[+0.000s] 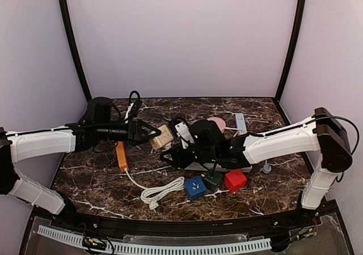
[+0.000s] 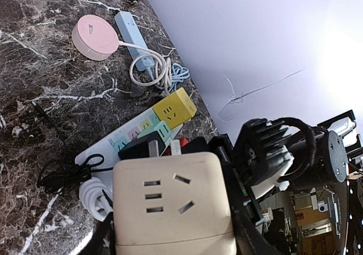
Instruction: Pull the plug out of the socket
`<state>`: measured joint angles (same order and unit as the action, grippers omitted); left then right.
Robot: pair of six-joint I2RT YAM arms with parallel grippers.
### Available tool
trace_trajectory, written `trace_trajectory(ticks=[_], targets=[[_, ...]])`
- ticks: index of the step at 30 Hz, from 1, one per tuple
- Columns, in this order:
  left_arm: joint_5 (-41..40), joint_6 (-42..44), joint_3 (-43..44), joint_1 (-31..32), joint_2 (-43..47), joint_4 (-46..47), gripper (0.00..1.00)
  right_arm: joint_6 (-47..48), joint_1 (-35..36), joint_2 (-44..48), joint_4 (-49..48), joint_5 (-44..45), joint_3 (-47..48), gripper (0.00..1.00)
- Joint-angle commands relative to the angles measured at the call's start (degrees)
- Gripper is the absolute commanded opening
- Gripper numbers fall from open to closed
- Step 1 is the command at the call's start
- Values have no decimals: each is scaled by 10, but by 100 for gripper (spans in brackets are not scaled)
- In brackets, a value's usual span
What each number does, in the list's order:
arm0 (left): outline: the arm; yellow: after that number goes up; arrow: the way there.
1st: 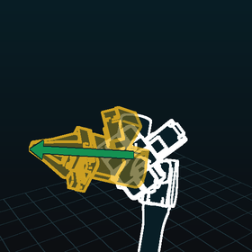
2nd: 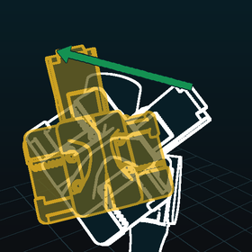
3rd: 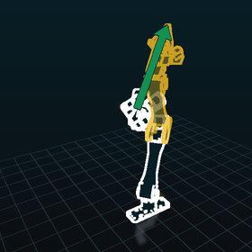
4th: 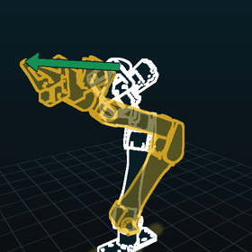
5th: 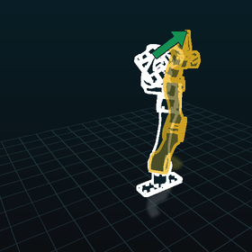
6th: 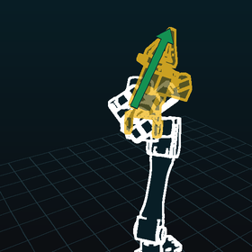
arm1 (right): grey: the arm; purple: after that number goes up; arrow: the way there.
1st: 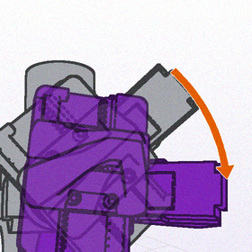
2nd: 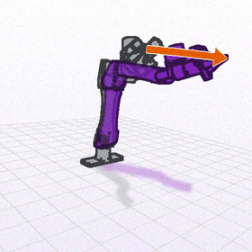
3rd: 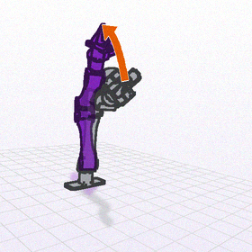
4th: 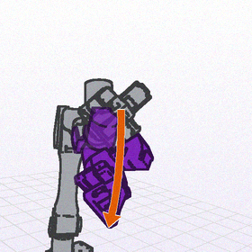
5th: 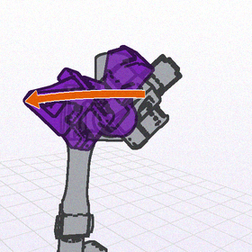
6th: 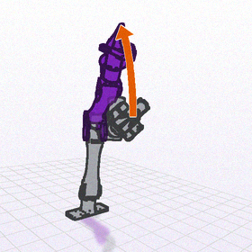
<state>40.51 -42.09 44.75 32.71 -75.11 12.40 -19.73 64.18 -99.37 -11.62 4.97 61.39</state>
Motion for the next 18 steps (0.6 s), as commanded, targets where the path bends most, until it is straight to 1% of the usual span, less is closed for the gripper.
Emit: trace_trajectory(ticks=[1,7,14,17,18], targets=[[22,-8,10,2,22,49,1,-14,3,-16,-18,9,13,58],[23,-6,9,2,23,41,1,4,3,-12,-60,4,10,51],[23,-11,7,2,20,43,1,22,5,-9,-109,-2,5,30],[25,-10,7,2,16,42,1,24,6,-11,-114,6,8,5],[25,-6,8,1,13,41,1,24,6,-10,-115,9,9,0]])
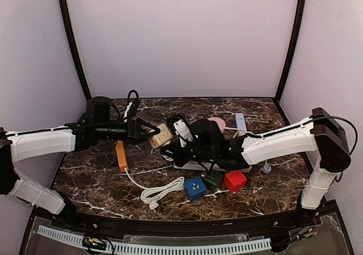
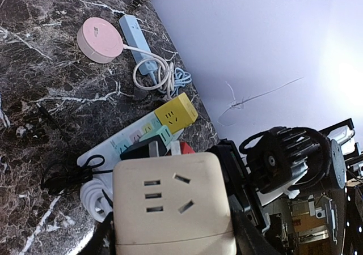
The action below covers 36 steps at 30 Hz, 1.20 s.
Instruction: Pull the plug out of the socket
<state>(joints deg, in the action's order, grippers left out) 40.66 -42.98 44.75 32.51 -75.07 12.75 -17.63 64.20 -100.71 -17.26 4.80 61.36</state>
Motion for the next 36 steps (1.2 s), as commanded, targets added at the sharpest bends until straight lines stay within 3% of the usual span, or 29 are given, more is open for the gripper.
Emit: trace_trajectory(ticks=[1,2,3,4,5,7,9,13,23,28,36], targets=[[22,7,10,3,12,31,4,2,5,6,-58,13,9,0],[22,19,11,4,10,25,9,1,6,8,-56,14,10,0],[18,26,16,3,9,9,26,-1,5,10,-53,18,10,0],[11,48,19,3,11,0,36,-1,6,13,-49,22,9,0],[6,59,29,3,12,-28,57,-2,5,17,-44,26,9,0],[-20,113,56,3,19,-89,82,-5,6,24,-25,35,9,0],[-59,195,83,3,36,-154,96,-11,5,31,-4,43,8,0],[-118,283,121,3,52,-230,99,-33,-6,45,40,33,10,0],[-97,399,103,22,39,-257,99,-88,-57,70,120,-75,27,0],[-178,463,125,70,4,-302,99,-85,-61,59,168,-97,67,0],[-224,497,182,84,-51,-340,99,-84,-61,42,225,-133,111,0]])
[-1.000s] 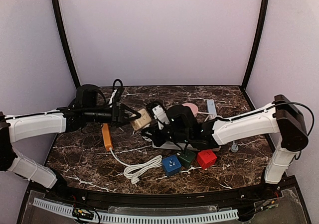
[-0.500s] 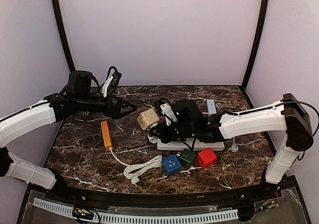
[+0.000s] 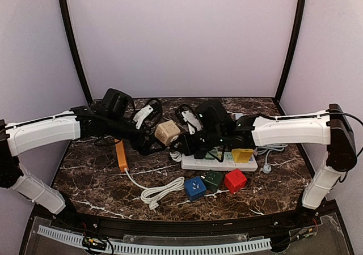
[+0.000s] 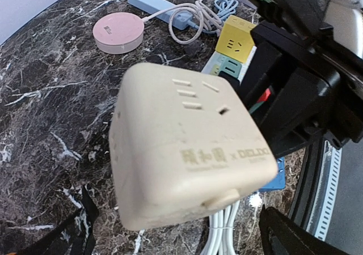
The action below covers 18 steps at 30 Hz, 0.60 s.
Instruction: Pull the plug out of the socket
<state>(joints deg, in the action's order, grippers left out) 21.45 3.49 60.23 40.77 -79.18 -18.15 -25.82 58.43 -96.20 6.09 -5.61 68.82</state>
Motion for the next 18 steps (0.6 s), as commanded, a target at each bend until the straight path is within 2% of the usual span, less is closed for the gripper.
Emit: trace_trajectory(ticks=[1,14,15,17,18], targets=[[-33,32,32,2,-13,-30,99,-1,-3,-5,-4,-32,41,0],[-17,32,27,17,-39,0,98,12,-2,-40,24,-78,84,0],[-8,33,26,16,-43,1,97,12,-2,-42,25,-81,85,0],[4,34,27,17,-50,1,86,13,-1,-44,25,-85,87,0],[7,34,27,16,-52,1,76,14,0,-45,25,-85,88,0]])
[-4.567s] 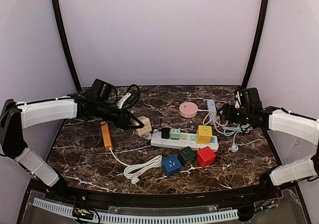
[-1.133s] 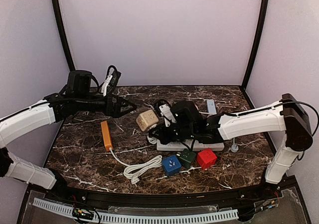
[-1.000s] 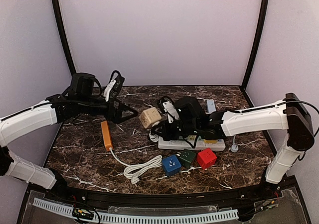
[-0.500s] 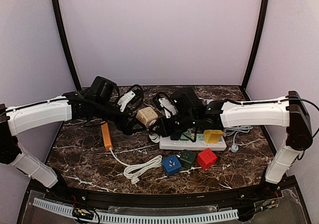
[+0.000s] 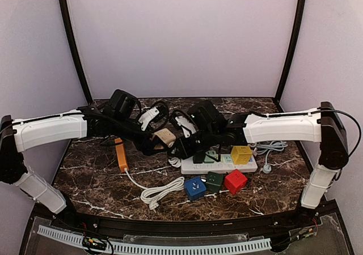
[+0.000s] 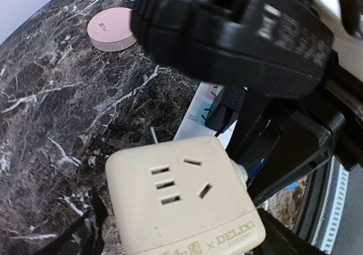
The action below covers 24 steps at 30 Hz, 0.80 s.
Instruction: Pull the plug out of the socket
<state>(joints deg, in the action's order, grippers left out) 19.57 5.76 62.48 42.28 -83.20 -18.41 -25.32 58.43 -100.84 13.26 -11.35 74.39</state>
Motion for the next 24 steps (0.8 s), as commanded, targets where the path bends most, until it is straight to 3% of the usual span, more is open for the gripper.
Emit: trace_trajectory(ticks=[1,3,6,9,13,18,24], targets=[[28,12,4,2,-14,4,72,9,0,0,-46,-28,32,0],[29,12,3,1,-17,4,59,10,0,0,-46,-29,32,0],[27,11,3,2,-23,3,49,13,1,2,-47,-30,32,0],[12,7,4,2,-28,1,26,17,6,2,-46,-22,35,0],[-8,6,4,2,-32,-5,4,18,10,10,-47,-1,29,0],[-10,18,1,2,-29,-8,1,22,11,26,-47,48,13,0],[29,50,-18,9,-13,-1,1,-3,-26,51,-92,-33,-36,0]])
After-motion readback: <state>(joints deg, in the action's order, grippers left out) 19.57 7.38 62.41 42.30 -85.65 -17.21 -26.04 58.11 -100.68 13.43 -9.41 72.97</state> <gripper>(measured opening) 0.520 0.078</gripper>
